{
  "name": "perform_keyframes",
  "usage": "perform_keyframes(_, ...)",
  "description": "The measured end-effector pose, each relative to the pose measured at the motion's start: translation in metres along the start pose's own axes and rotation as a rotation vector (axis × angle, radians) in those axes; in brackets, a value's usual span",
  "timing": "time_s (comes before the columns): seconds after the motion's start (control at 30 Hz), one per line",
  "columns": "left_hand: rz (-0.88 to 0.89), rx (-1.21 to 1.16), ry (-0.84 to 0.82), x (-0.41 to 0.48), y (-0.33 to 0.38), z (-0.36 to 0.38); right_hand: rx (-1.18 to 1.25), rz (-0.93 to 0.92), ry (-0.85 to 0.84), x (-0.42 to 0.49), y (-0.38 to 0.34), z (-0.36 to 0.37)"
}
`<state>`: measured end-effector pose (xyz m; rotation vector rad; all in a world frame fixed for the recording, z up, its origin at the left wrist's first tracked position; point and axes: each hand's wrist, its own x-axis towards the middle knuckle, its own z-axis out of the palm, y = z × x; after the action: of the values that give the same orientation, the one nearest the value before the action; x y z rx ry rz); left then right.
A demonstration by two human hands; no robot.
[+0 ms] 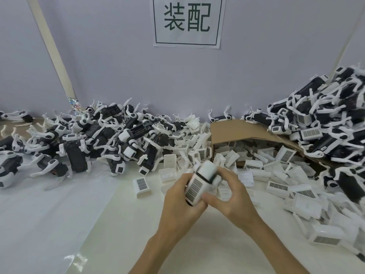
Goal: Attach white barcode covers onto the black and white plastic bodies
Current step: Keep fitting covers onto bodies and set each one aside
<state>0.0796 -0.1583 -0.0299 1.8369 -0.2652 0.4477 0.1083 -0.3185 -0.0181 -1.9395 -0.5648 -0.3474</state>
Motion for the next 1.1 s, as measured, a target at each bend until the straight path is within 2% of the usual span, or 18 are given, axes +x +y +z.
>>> perform_keyframes(0.07,-0.158,-0.232,-0.028,0.005,0.004,-0.002,0.043,0.076,-0.007,0.001,-0.001,-0.003)
perform_keyframes(0.2,-0.336,-0.379,-0.122,0.009,0.005,-0.010,0.109,0.082,-0.014,0.004,-0.001,-0.004)
perform_keyframes(0.3,-0.415,-0.589,-0.188,0.009,0.006,-0.013,0.276,0.151,0.015,0.006,-0.001,-0.005)
perform_keyframes(0.4,-0.410,-0.734,-0.282,0.009,0.007,-0.014,0.475,0.225,-0.103,0.008,0.001,-0.007)
perform_keyframes(0.5,-0.404,-0.722,-0.320,0.008,0.009,-0.012,0.563,0.229,-0.125,0.007,0.001,-0.003)
perform_keyframes(0.77,-0.416,-0.518,-0.325,0.003,0.004,-0.002,0.569,0.328,0.149,0.008,0.003,0.002)
perform_keyframes(1.0,-0.420,-0.503,-0.184,0.008,0.007,-0.008,0.575,0.402,0.074,0.010,0.008,-0.002)
perform_keyframes(1.1,-0.443,-0.525,-0.169,0.009,0.009,-0.014,0.570,0.373,0.052,0.011,0.007,-0.012)
